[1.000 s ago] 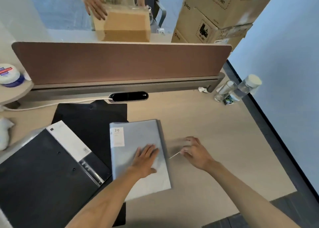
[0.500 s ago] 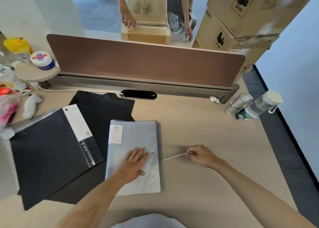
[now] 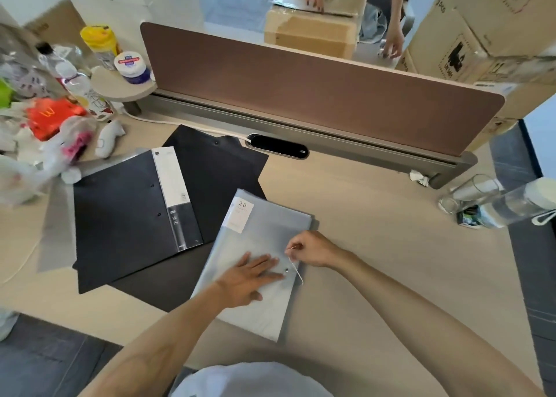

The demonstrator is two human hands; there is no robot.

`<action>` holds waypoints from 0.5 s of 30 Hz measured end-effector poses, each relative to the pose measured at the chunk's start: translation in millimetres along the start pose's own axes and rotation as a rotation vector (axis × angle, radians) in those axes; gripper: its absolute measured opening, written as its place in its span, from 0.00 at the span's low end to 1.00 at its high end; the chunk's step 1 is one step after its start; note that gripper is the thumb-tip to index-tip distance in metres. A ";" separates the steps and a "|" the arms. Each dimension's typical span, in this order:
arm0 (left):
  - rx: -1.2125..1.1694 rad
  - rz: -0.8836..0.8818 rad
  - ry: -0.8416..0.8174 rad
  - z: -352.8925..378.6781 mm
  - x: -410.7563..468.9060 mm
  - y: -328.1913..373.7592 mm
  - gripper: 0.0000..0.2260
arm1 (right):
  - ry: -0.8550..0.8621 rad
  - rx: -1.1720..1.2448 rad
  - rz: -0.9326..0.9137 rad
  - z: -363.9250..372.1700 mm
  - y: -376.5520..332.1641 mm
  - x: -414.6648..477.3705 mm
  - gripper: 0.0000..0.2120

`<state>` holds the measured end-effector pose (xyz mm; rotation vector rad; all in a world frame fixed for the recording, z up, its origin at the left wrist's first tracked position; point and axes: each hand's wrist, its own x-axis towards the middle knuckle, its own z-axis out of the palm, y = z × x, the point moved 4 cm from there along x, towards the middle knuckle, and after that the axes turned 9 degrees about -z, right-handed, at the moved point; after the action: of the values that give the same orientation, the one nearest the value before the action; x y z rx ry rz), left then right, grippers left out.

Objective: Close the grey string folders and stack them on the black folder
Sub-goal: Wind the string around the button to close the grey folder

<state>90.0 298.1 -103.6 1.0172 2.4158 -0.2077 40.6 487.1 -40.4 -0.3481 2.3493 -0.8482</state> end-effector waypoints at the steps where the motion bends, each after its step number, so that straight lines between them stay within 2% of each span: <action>1: -0.046 0.020 0.039 0.6 1.6 1.5 0.34 | -0.031 0.002 0.017 3.4 -3.1 8.9 0.09; 3: -0.096 0.024 0.028 -0.1 1.6 3.4 0.32 | -0.066 0.000 0.031 8.4 -10.5 23.0 0.07; 9: -0.163 0.010 0.169 -6.7 1.6 4.8 0.30 | -0.098 0.008 0.047 15.5 -19.4 51.2 0.05; 15: -0.178 -0.041 0.256 1.8 12.8 7.6 0.28 | -0.092 0.041 0.095 14.2 -10.3 63.5 0.08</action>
<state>88.5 310.9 -111.3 0.9641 2.6293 0.1301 0.4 445.1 -71.4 -0.2509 2.2415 -0.8161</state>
